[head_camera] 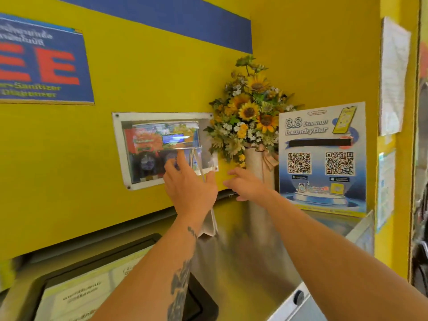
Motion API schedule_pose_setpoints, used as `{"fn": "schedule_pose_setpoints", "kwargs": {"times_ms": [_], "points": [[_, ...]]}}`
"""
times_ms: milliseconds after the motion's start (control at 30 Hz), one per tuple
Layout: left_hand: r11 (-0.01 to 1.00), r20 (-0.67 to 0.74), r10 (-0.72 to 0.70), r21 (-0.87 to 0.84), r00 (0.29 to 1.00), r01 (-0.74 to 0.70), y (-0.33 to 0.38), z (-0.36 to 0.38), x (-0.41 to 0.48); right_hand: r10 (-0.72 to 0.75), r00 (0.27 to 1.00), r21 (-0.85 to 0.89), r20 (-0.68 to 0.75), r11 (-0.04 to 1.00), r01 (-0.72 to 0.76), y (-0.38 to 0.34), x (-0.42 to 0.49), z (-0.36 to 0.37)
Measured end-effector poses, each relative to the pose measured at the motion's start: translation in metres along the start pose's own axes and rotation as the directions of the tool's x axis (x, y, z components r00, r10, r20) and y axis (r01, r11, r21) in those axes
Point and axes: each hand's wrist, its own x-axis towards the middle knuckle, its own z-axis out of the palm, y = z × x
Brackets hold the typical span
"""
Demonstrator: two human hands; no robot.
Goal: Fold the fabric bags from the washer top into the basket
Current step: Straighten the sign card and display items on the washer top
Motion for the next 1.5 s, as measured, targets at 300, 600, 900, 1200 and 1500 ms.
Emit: {"fn": "schedule_pose_setpoints", "kwargs": {"times_ms": [300,600,900,1200,1500], "points": [[0.984,0.126,-0.031,-0.173,0.992,0.053,-0.011,0.011,0.006,0.023,0.988,0.087,0.154,0.995,-0.037,0.003,0.033,0.019],[0.943,0.237,-0.017,-0.318,0.971,0.094,-0.028,0.013,0.028,-0.141,0.988,0.1,-0.064,0.984,0.147,0.02,0.058,-0.003],[1.0,0.087,0.025,0.01,0.996,-0.026,-0.033,0.029,0.021,-0.234,0.959,0.009,-0.162,0.971,0.238,0.022,0.064,0.0],[0.997,0.051,-0.017,-0.075,0.999,0.02,-0.026,0.042,0.022,-0.292,0.925,-0.044,-0.244,0.956,0.29,0.032,0.069,-0.007],[0.994,0.128,-0.005,-0.106,0.992,0.019,-0.015,0.073,0.025,-0.235,0.947,-0.016,-0.219,0.971,0.237,0.044,0.09,-0.017]]}}
